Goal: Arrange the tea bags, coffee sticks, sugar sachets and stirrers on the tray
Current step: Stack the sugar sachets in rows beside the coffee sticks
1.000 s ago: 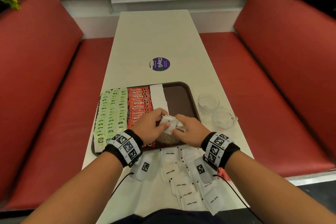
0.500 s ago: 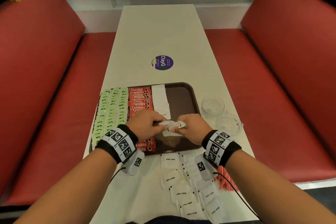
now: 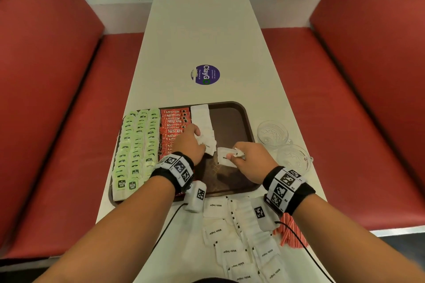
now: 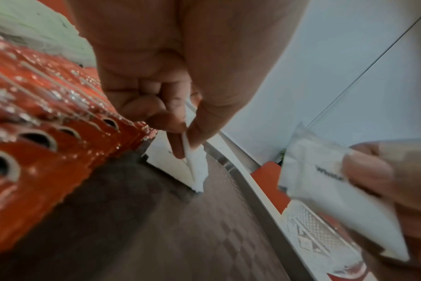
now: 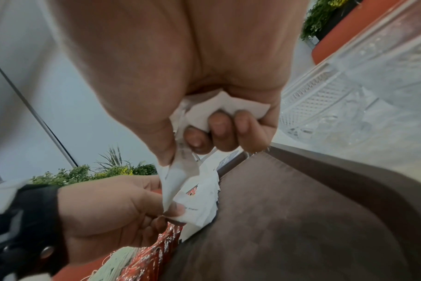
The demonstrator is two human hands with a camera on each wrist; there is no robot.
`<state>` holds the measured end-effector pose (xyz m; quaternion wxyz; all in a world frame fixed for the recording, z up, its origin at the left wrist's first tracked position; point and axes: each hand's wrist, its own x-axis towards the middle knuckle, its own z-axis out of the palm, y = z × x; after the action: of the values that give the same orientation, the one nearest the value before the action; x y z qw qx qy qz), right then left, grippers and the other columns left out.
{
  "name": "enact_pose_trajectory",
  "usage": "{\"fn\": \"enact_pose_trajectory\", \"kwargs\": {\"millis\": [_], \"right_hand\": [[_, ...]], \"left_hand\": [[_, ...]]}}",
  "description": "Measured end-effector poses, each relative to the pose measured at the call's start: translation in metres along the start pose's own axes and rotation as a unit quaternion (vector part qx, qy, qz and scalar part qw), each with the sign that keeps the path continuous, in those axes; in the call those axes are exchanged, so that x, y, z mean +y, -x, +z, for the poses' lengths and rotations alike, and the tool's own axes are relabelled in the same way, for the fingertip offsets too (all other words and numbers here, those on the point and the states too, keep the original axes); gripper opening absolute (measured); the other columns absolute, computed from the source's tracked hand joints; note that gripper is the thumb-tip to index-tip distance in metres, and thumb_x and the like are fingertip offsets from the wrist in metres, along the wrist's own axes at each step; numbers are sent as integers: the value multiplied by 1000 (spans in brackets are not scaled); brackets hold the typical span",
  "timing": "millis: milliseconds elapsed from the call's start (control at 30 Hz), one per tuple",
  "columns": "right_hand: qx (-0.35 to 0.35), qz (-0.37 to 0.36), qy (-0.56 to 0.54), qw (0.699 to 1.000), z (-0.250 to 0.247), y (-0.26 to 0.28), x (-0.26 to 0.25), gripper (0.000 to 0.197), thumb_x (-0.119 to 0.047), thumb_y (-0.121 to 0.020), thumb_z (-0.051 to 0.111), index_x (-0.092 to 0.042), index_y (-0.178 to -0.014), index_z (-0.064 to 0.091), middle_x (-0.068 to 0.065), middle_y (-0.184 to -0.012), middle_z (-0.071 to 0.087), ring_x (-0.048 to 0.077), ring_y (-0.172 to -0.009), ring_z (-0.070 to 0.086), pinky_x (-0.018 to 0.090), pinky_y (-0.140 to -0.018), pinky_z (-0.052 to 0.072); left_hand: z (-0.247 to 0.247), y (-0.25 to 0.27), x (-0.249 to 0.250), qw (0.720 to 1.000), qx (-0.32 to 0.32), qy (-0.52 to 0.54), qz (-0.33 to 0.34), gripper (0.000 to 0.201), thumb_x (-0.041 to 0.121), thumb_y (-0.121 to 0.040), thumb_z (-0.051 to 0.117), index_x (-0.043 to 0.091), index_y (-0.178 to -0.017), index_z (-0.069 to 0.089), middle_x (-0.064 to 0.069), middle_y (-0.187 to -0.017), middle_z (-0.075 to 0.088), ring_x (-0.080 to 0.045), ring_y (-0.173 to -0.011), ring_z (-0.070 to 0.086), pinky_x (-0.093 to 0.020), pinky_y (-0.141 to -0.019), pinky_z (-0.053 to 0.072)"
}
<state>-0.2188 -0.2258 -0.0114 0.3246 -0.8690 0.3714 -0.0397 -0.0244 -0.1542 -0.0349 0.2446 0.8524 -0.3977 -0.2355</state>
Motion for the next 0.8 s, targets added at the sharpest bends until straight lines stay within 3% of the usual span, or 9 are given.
{"fn": "enact_pose_trajectory", "kwargs": {"millis": [100, 200, 333, 533, 600, 700, 800], "right_hand": [[-9, 4, -1, 1000, -1, 2, 0, 28, -40, -99, 56, -14, -93, 63, 4, -84, 66, 20, -79, 61, 39, -77, 53], [-17, 6, 0, 1000, -1, 2, -1, 27, -40, -99, 56, -14, -96, 64, 3, -86, 67, 19, -81, 61, 37, -77, 53], [-18, 9, -7, 1000, -2, 2, -1, 22, -35, -99, 56, -15, -96, 65, 3, -87, 67, 19, -82, 62, 37, -76, 53], [-18, 15, -17, 1000, -3, -1, -3, 17, -28, -96, 57, -13, -93, 64, 3, -86, 67, 19, -80, 62, 39, -73, 54], [-18, 13, -19, 1000, -3, -1, -4, 17, -28, -96, 58, -12, -94, 65, 4, -87, 68, 19, -81, 63, 38, -72, 54], [-17, 5, -17, 1000, -3, -2, -6, 19, -28, -95, 59, -10, -92, 64, 5, -83, 67, 20, -78, 62, 39, -71, 52], [-18, -6, -22, 1000, -2, -3, -10, 21, -29, -95, 59, -11, -85, 60, 3, -77, 63, 19, -72, 59, 37, -67, 47]], "left_hand": [[3, -4, 2, 999, -5, -43, -6, 12, 14, -86, 65, 20, -96, 64, -2, -93, 64, -21, -81, 58, -28, -68, 44], [5, -7, 4, 993, -29, -117, 5, 19, 26, -89, 65, 18, -106, 70, -3, -109, 66, -22, -97, 62, -30, -78, 48], [7, -8, 4, 983, -52, -177, 10, 27, 43, -88, 67, 22, -106, 68, 0, -104, 66, -21, -95, 62, -34, -83, 53], [2, -8, 5, 975, -80, -206, 12, 27, 49, -87, 67, 25, -100, 64, 3, -97, 65, -20, -90, 62, -38, -84, 54], [-3, -6, 8, 980, -67, -179, 47, 25, 50, -92, 61, 26, -99, 64, 6, -88, 62, -18, -88, 62, -34, -78, 52], [-14, 2, 15, 986, -54, -35, 156, 25, 48, -95, 57, 27, -97, 71, 10, -85, 66, -7, -81, 59, -27, -72, 47], [-25, 12, 22, 962, -139, -5, 234, 23, 47, -89, 67, 29, -101, 75, 14, -94, 69, 0, -78, 57, -19, -70, 44]]}}
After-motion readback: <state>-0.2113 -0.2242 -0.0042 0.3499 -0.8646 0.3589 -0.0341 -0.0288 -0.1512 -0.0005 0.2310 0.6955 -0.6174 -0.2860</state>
